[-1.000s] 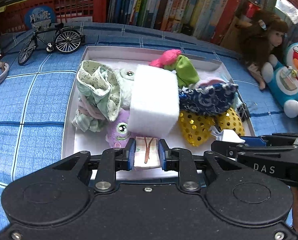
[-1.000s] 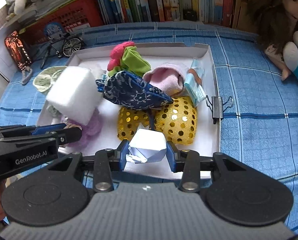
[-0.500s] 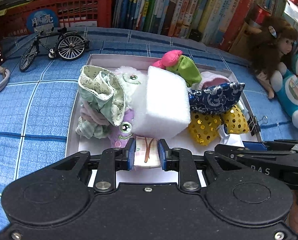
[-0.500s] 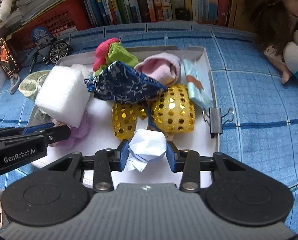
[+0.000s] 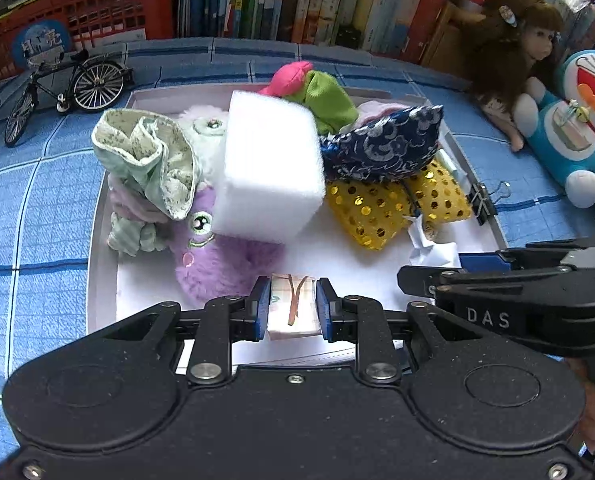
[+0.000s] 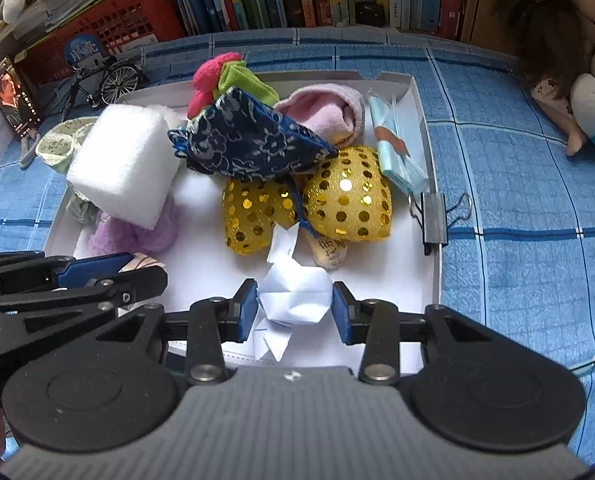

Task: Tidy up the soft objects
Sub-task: 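Open both grippers to release the card and paper in the tray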

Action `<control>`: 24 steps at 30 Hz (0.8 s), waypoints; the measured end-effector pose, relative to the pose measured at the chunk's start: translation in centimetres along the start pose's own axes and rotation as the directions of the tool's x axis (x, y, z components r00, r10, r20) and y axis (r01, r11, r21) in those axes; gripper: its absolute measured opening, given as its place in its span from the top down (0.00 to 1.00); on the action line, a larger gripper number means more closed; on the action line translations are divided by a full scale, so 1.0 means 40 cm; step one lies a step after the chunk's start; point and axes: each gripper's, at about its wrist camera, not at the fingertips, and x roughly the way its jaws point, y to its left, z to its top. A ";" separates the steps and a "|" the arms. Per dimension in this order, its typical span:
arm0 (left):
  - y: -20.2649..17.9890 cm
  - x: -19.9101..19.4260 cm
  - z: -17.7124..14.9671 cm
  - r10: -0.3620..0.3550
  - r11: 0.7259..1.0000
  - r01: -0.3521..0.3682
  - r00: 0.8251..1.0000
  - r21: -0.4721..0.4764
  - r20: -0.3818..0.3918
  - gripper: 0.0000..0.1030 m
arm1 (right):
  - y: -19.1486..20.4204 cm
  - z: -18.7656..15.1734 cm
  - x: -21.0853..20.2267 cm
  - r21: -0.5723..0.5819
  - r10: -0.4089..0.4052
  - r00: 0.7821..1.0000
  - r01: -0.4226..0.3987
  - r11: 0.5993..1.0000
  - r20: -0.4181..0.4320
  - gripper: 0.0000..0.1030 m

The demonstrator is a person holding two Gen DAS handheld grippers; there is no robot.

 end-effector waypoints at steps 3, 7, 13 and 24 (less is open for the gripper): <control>0.004 0.015 -0.003 0.004 1.000 -0.004 1.000 -0.006 -0.013 0.77 | -0.001 -0.002 0.006 0.001 0.000 1.000 0.000 1.000 -0.005 0.55; 0.011 0.027 -0.003 -0.002 1.000 0.002 1.000 -0.020 -0.021 0.77 | 0.003 -0.002 0.006 -0.006 -0.003 1.000 0.003 1.000 -0.005 0.55; 0.007 0.035 -0.003 0.002 1.000 -0.002 1.000 -0.016 -0.017 0.77 | 0.002 -0.003 0.004 -0.007 -0.007 1.000 0.007 1.000 0.006 0.53; 0.009 0.019 -0.008 -0.008 0.999 0.007 1.000 -0.031 -0.005 0.64 | 0.011 -0.013 -0.016 -0.030 -0.029 0.998 0.031 0.999 0.047 0.42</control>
